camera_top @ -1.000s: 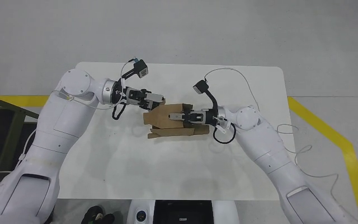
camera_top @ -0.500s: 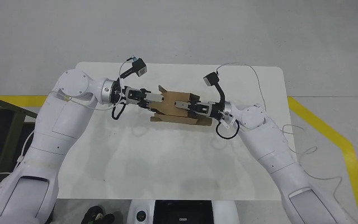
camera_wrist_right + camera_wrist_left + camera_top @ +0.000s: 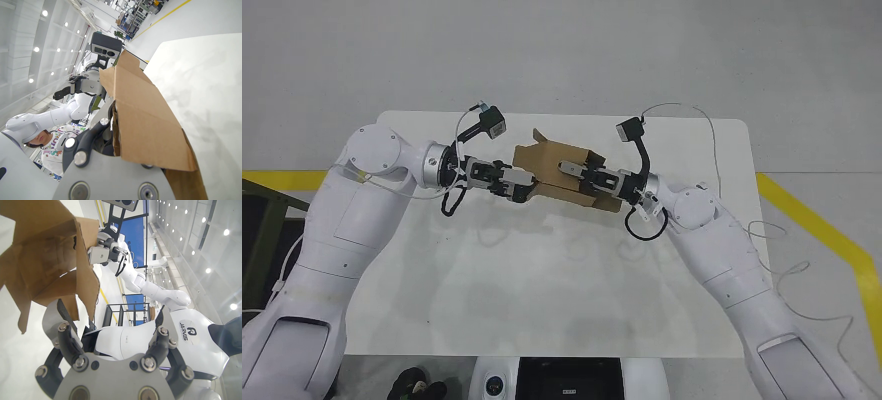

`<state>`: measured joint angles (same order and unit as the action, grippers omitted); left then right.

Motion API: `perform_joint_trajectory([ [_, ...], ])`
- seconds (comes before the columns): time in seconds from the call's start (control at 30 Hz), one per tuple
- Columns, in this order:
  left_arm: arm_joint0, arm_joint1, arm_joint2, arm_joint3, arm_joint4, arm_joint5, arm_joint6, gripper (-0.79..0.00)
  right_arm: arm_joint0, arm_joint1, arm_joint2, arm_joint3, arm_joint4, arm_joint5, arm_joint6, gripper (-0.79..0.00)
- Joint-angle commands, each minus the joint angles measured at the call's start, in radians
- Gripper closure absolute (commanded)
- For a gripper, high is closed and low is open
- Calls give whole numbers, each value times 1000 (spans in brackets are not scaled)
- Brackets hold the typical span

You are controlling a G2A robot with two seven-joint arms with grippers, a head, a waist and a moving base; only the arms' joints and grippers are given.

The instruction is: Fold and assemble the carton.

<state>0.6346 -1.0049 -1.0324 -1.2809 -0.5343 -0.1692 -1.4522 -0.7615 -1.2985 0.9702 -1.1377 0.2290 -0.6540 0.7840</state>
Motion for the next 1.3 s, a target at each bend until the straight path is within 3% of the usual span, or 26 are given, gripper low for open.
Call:
perform_joint_trajectory([
  [0.0, 1, -1, 2, -3, -2, 2, -1, -785, 3, -2, -3, 1, -5, -1, -11, 0],
  [0.9, -13, -3, -3, 29, 10, -2, 11, -785, 28, -21, -18, 44, 11, -21, 3, 0],
  [1.27, -30, 10, -39, 93, 196, -99, 140, -785, -38, 4, 35, -25, 67, -1, 98, 0],
])
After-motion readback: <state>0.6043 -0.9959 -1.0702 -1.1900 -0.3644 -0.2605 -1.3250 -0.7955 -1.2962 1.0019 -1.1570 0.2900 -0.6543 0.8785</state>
